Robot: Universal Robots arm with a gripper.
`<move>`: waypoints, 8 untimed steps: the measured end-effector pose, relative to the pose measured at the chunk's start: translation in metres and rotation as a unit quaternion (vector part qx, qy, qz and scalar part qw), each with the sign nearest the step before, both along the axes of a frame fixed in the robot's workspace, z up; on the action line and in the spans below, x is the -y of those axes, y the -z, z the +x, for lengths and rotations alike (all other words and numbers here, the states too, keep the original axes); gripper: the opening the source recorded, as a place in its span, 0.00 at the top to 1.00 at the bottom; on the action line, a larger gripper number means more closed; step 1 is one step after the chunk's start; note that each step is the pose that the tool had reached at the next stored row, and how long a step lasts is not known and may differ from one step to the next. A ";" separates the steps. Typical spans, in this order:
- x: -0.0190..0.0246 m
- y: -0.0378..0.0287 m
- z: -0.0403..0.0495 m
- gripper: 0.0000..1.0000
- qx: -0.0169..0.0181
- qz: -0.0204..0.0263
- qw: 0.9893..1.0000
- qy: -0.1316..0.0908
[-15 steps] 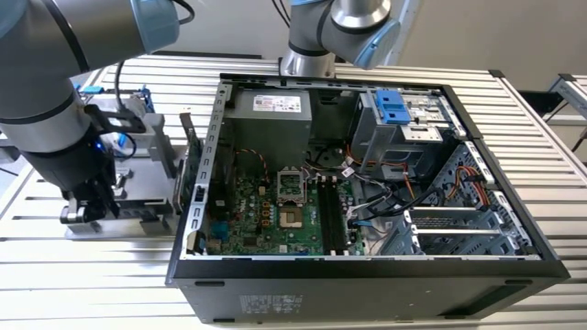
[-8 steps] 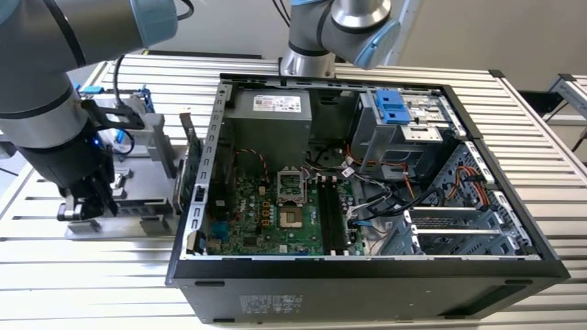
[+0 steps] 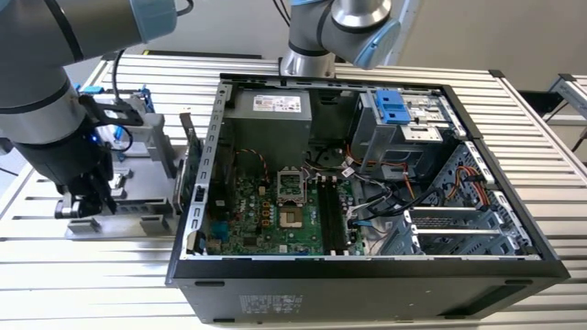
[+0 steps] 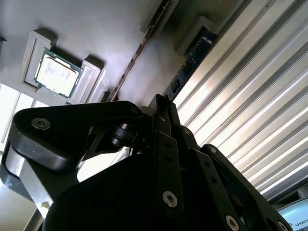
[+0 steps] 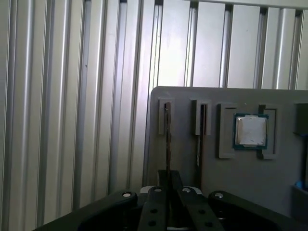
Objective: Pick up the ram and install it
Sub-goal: 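Pick up the ram and move it above insertion slot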
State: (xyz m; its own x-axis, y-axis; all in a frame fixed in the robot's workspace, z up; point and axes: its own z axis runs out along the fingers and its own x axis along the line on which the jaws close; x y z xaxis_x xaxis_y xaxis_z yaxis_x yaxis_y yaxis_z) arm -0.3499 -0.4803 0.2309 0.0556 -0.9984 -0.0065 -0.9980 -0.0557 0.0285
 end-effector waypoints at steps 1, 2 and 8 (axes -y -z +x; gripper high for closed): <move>0.0000 -0.0006 0.0000 1.00 0.000 0.000 1.000 0.000; 0.0000 -0.0012 0.0000 1.00 0.000 0.000 1.000 0.000; -0.0001 -0.0041 -0.0001 1.00 0.000 0.000 1.000 0.001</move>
State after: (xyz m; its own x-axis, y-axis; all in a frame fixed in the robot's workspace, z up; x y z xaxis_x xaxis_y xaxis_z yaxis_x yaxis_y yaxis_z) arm -0.3500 -0.4802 0.2350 0.0544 -0.9985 -0.0066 -0.9981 -0.0546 0.0284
